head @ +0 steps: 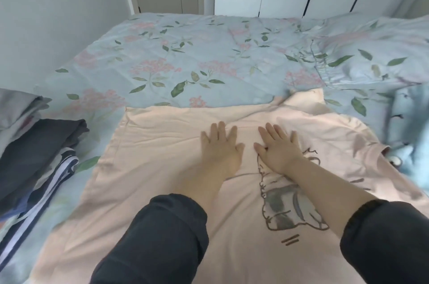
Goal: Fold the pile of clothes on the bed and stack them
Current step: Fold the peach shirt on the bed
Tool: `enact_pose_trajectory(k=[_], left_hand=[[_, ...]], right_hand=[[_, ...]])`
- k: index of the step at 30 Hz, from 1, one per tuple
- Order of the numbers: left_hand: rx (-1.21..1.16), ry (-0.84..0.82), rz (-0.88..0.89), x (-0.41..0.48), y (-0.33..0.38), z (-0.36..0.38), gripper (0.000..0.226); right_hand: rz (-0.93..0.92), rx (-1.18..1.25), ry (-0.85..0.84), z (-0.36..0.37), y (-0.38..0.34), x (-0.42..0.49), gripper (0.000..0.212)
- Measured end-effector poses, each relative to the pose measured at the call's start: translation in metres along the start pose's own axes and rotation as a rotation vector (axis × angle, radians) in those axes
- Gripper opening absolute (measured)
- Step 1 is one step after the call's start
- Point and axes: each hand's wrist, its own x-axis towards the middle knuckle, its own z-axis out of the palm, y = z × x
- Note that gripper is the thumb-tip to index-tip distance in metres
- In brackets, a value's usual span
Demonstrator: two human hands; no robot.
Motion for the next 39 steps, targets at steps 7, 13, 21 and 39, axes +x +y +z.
enact_pose_trajectory(k=[7, 13, 21, 39], left_hand=[[0.0, 0.118, 0.262, 0.021, 0.051, 0.012, 0.056], [-0.03, 0.148, 0.281, 0.04, 0.058, 0.017, 0.058], [-0.048, 0.183, 0.292, 0.047, 0.058, 0.023, 0.057], [-0.518, 0.535, 0.16, 0.037, 0.054, 0.01, 0.059]], right_hand=[[-0.033, 0.106, 0.144, -0.008, 0.066, 0.011, 0.058], [0.319, 0.448, 0.378, -0.047, 0.13, 0.07, 0.058], [0.653, 0.951, 0.154, -0.079, 0.162, 0.13, 0.046], [0.013, 1.005, -0.573, -0.121, 0.164, 0.032, 0.022]])
